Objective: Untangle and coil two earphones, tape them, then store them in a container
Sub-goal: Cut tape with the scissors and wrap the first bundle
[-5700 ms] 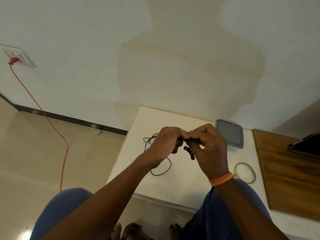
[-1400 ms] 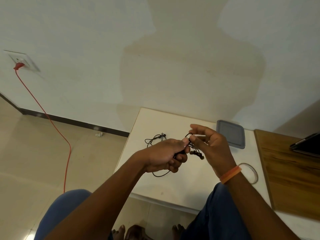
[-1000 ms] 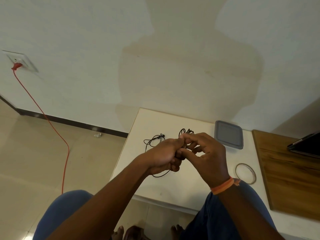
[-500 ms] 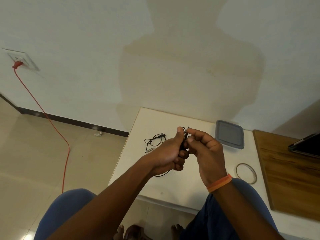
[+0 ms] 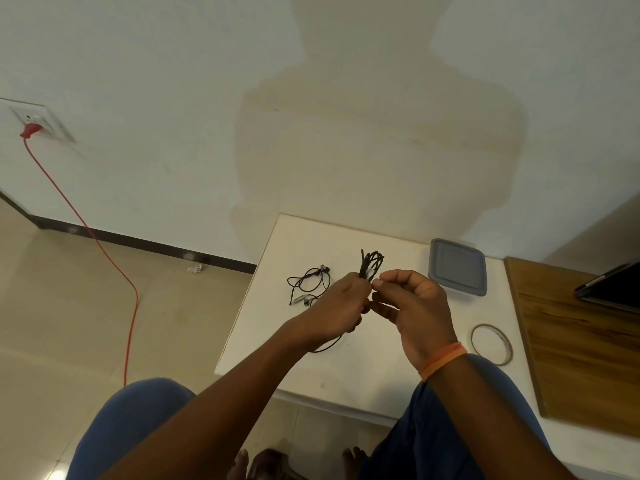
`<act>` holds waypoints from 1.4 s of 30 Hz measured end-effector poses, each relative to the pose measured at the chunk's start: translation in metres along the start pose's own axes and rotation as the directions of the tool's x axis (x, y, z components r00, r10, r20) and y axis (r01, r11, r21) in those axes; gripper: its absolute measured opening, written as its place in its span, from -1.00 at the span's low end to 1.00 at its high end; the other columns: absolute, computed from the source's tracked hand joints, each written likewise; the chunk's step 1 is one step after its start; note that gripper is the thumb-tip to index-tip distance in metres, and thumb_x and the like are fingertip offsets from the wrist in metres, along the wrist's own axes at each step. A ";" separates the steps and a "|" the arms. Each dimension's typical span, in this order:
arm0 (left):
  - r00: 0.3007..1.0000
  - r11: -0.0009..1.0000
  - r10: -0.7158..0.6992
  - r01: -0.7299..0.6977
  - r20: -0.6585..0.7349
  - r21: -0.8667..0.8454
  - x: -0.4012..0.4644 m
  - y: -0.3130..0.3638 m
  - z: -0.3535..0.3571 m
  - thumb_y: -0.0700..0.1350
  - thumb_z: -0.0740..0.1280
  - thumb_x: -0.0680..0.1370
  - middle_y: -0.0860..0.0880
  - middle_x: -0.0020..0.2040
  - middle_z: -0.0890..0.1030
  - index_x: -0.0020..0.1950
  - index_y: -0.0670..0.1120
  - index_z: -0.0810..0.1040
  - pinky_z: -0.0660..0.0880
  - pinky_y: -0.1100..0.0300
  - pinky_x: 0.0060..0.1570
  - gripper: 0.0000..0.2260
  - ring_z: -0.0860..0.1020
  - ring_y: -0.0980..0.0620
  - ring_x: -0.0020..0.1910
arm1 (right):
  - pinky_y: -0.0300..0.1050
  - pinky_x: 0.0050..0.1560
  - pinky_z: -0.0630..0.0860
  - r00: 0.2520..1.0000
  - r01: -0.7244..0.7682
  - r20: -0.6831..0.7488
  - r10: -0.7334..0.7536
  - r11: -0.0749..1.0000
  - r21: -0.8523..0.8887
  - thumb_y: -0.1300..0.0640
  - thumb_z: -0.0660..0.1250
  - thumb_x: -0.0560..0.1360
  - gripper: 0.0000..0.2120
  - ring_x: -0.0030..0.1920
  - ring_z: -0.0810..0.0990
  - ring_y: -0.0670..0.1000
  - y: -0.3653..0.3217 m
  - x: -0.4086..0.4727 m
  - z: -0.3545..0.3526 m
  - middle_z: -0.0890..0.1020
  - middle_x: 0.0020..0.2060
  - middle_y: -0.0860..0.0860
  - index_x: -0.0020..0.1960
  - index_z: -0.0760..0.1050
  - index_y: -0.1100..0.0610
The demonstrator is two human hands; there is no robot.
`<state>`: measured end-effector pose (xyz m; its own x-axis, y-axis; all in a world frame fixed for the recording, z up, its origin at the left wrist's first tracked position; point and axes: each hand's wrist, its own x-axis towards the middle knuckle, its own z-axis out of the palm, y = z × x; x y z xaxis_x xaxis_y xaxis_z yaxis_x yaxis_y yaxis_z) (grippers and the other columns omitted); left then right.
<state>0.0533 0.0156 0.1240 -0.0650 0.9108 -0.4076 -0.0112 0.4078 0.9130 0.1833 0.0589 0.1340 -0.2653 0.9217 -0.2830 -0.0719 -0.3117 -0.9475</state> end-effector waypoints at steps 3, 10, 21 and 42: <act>0.996 0.994 0.063 -0.057 -0.070 0.091 0.001 -0.003 0.000 -0.01 0.08 0.57 0.02 -0.27 0.40 -0.09 -0.07 0.34 0.27 0.16 -0.32 -0.84 0.29 0.09 -0.38 | -0.09 -0.19 0.63 0.998 -0.064 0.018 0.064 0.997 0.033 0.34 0.38 0.48 -0.83 -0.21 0.68 0.06 -0.001 0.002 -0.003 0.70 -0.17 0.15 0.03 0.63 0.18; 0.999 0.999 0.008 -0.010 -0.048 -0.030 0.004 -0.003 0.000 -0.08 0.06 0.61 0.08 -0.39 0.29 -0.16 -0.04 0.28 0.14 0.22 -0.44 -0.85 0.16 0.11 -0.46 | -0.17 -0.24 0.62 0.958 0.260 -0.071 -0.276 0.949 -0.179 0.35 0.42 0.45 -0.80 -0.23 0.68 0.03 -0.007 -0.006 -0.001 0.69 -0.28 0.06 -0.01 0.62 0.10; 1.000 0.975 -0.005 0.007 0.013 -0.221 0.002 0.004 0.000 -0.18 0.08 0.56 0.05 -0.42 0.19 -0.25 -0.03 0.24 0.07 0.21 -0.45 -0.81 0.09 0.07 -0.46 | -0.06 -0.14 0.64 0.980 -0.150 0.178 0.091 0.923 0.354 0.28 0.39 0.35 -0.78 -0.19 0.66 0.01 -0.014 -0.006 -0.002 0.68 -0.22 0.06 -0.01 0.60 0.16; 0.987 0.975 0.155 -0.146 0.045 -0.165 -0.001 -0.002 0.009 -0.13 0.11 0.61 0.05 -0.38 0.23 -0.29 -0.02 0.27 0.13 0.27 -0.47 -0.74 0.16 0.08 -0.40 | -0.05 -0.17 0.59 0.965 -0.227 0.163 0.207 0.968 0.109 0.14 0.58 0.11 -0.70 -0.34 0.56 -0.08 -0.013 0.007 -0.010 0.63 -0.33 0.03 -0.19 0.63 0.13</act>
<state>0.0620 0.0143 0.1220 -0.0206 0.9651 -0.2612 -0.1662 0.2544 0.9527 0.1918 0.0711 0.1427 -0.4275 0.7867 -0.4453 -0.1146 -0.5358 -0.8365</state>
